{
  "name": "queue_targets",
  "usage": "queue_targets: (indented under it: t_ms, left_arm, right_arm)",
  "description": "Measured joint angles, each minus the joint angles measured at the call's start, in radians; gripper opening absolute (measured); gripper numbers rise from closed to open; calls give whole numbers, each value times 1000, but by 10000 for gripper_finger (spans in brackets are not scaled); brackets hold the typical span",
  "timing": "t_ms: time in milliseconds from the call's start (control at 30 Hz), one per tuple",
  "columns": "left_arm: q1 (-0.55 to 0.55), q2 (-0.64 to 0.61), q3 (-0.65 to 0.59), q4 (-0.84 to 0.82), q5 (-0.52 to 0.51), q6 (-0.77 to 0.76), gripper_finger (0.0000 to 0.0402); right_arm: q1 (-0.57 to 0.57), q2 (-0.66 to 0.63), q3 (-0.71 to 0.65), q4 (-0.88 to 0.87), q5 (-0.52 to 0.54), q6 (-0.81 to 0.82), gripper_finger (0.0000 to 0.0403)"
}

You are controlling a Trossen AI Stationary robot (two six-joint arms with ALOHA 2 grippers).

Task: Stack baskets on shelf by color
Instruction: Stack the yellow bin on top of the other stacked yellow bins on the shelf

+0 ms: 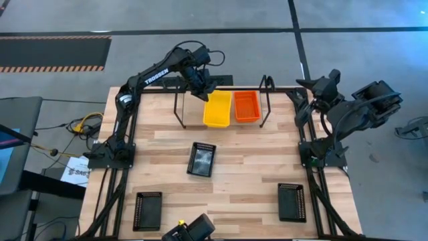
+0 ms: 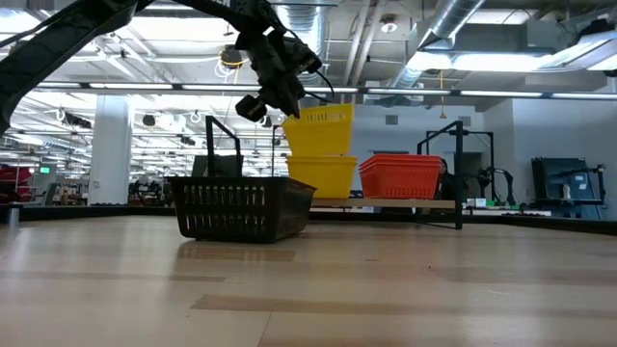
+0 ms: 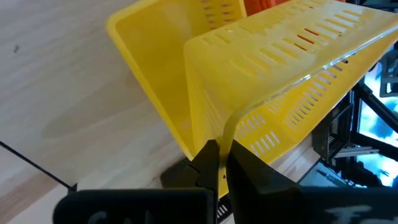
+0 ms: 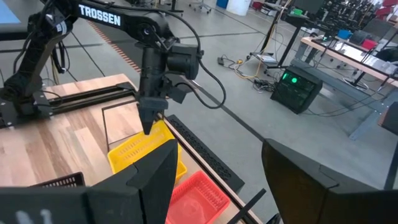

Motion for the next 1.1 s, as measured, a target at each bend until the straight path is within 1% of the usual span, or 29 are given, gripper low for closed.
queue_targets:
  t_ms: [133, 233, 367, 467, 767, 1100]
  left_arm:
    - [-6, 13, -2, -5, 4, -14, 0]
    - [-17, 33, -15, 37, 14, -9, 0]
    - [-27, 66, -16, 26, 40, 4, 0]
    - [-26, 84, -16, 20, 38, 11, 0]
    - [-3, 99, -16, 16, -14, 31, 0]
    - [24, 99, -16, 24, -23, 37, 0]
  right_arm:
    - [0, 10, 0, 0, 0, -11, 255]
    - [0, 20, 0, 0, 0, -19, 255]
    - [0, 22, 0, 0, -2, -28, 255]
    - [-1, 21, 0, 0, -1, -28, 255]
    - [-1, 21, 0, 0, -3, -39, 255]
    - [-1, 21, 0, 0, -6, -43, 255]
